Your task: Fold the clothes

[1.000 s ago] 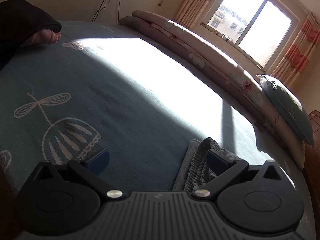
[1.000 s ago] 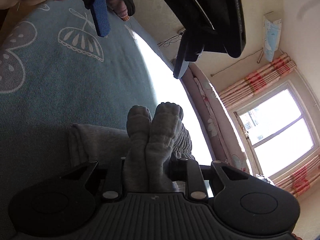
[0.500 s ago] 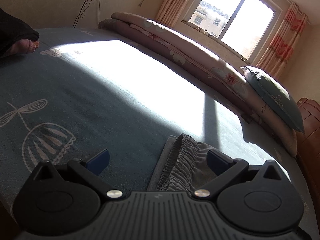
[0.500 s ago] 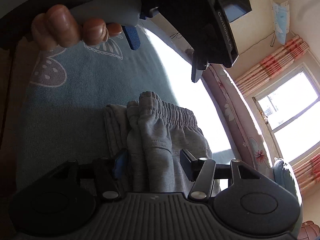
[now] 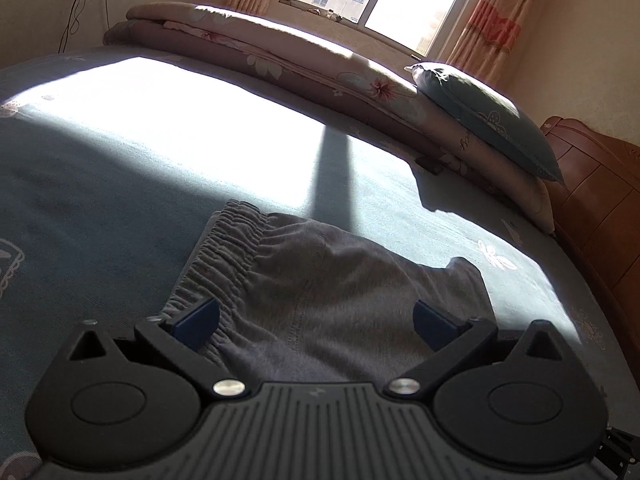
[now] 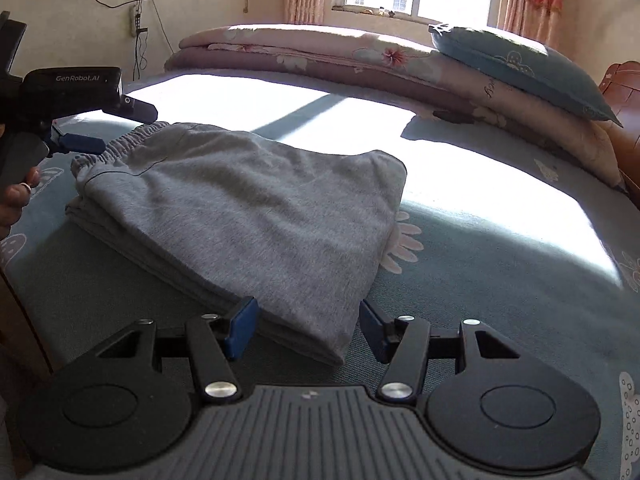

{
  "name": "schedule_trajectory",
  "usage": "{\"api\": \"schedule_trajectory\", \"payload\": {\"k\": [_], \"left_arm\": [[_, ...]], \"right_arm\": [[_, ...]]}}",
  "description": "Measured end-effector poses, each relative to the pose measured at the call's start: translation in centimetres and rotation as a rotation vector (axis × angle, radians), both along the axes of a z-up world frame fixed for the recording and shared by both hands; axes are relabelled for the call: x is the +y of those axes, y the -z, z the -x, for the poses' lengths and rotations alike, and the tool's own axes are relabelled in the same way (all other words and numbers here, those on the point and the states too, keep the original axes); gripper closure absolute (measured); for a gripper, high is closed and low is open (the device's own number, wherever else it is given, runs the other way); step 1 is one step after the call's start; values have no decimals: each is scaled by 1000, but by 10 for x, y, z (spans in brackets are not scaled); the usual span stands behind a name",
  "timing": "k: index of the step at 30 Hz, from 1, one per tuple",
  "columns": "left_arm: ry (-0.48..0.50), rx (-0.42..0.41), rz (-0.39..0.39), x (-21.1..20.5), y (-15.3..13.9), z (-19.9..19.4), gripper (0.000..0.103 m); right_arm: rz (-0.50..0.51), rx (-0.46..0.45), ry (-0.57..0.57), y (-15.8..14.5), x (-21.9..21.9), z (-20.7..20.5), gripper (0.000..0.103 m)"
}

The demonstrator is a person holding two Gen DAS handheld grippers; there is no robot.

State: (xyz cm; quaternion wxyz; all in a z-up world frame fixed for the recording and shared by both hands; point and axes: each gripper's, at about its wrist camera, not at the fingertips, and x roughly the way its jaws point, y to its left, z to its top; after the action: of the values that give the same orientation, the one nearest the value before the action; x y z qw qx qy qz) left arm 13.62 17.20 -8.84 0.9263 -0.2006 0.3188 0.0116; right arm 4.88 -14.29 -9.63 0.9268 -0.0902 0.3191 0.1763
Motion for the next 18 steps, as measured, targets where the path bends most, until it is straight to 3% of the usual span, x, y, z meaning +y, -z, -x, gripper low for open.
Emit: {"api": "schedule_trajectory", "payload": {"k": [6, 9, 11, 13, 18], "left_arm": [[-90, 79, -66, 14, 11, 1, 0], [-93, 108, -5, 21, 17, -3, 0], [-89, 81, 31, 23, 14, 0, 0], [-92, 17, 16, 23, 4, 8, 0], [-35, -148, -49, 7, -22, 28, 0]], "right_arm": [[-117, -13, -17, -17, 5, -35, 60], [-211, 49, -23, -13, 5, -62, 60], [-231, 136, -13, 0, 5, -72, 60], [-207, 203, 27, 16, 3, -75, 61], [-233, 104, 83, 5, -25, -40, 59]]}}
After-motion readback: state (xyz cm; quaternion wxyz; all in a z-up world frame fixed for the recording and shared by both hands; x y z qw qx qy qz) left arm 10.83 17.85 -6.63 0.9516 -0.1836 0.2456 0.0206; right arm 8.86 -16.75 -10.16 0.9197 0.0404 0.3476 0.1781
